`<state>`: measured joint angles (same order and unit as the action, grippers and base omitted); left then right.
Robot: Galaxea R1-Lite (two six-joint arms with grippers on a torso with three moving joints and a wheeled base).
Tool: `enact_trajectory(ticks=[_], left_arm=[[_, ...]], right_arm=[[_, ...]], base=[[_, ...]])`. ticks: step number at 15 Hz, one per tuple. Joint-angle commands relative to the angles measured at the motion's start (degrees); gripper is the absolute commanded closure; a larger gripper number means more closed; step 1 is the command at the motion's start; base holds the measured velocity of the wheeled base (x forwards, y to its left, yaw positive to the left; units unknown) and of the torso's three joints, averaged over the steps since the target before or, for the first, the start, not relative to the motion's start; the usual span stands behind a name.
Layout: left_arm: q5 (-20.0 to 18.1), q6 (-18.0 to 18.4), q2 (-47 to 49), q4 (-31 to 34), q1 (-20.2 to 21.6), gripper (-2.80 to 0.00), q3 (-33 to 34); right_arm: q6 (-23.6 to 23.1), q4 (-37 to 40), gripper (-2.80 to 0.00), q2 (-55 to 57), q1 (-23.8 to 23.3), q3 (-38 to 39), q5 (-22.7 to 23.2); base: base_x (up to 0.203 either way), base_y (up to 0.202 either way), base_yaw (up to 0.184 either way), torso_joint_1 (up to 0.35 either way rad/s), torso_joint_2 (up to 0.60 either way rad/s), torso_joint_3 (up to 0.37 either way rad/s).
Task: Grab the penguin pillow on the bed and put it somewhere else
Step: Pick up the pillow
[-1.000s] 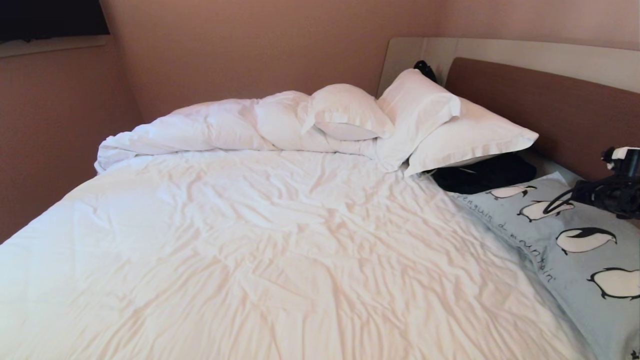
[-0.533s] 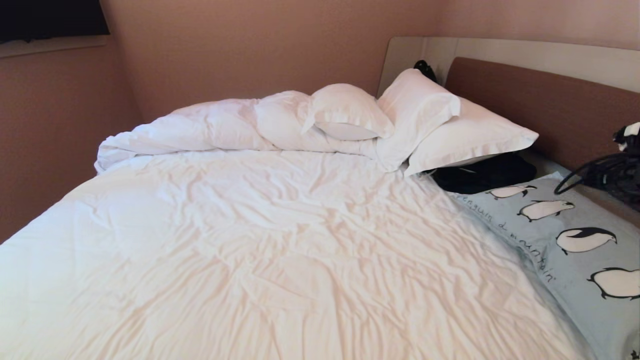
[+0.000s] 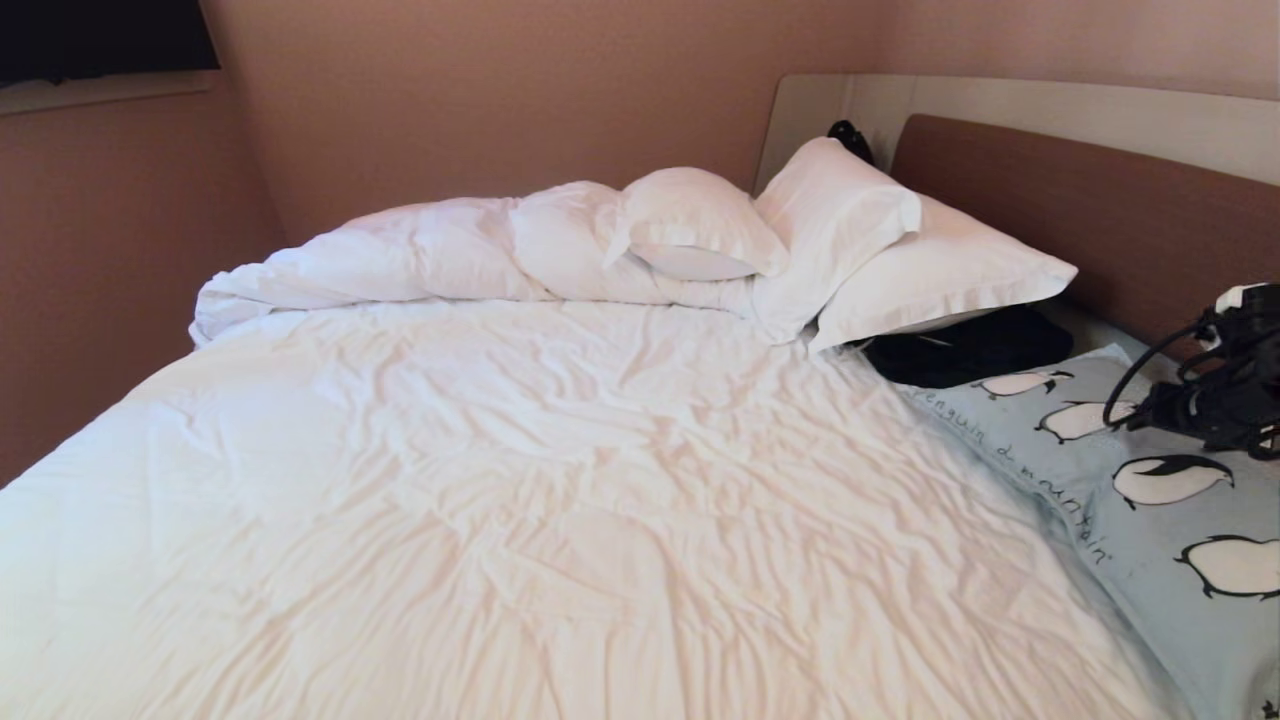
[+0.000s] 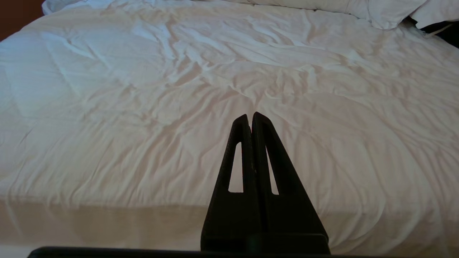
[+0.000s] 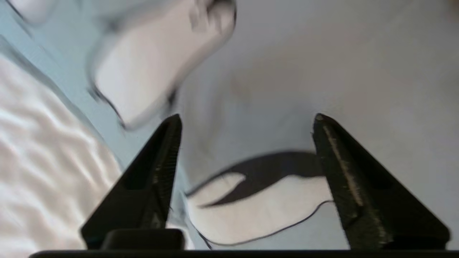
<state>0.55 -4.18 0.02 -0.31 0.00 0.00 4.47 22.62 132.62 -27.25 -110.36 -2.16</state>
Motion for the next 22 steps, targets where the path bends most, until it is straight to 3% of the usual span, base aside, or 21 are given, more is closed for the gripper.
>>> enact_trajectory(ticks=[1,9,17,18,22], left_arm=[[-0.02,-0.04,-0.02,0.04,0.0,0.0,0.18],[0.07,-0.04,-0.02,-0.04,0.0,0.0,0.18],[-0.02,-0.04,-0.02,-0.04,0.0,0.0,0.18],[0.07,-0.04,-0.02,-0.04,0.0,0.0,0.18],[0.03,-0.04,-0.02,-0.04,0.0,0.0,0.18]], right_arm=[[-2.37,4.71,-2.8,2.55,-0.62,0.06,2.07],[-9.16,4.01,-2.8,12.41,-2.49,-0.03,3.89],[-10.71,4.01,-2.8,15.12,-2.72,-0.03,3.91],[-10.85,4.01,0.0,15.43,-2.8,-0.03,3.91],[-10.94,3.66,0.0,15.47,-3.08,-0.03,4.7]], base=[[0.0,0.0,0.0,0.0,0.0,0.0],[0.0,0.0,0.0,0.0,0.0,0.0],[0.0,0.0,0.0,0.0,0.0,0.0],[0.0,0.0,0.0,0.0,0.0,0.0],[0.0,0.0,0.0,0.0,0.0,0.0]])
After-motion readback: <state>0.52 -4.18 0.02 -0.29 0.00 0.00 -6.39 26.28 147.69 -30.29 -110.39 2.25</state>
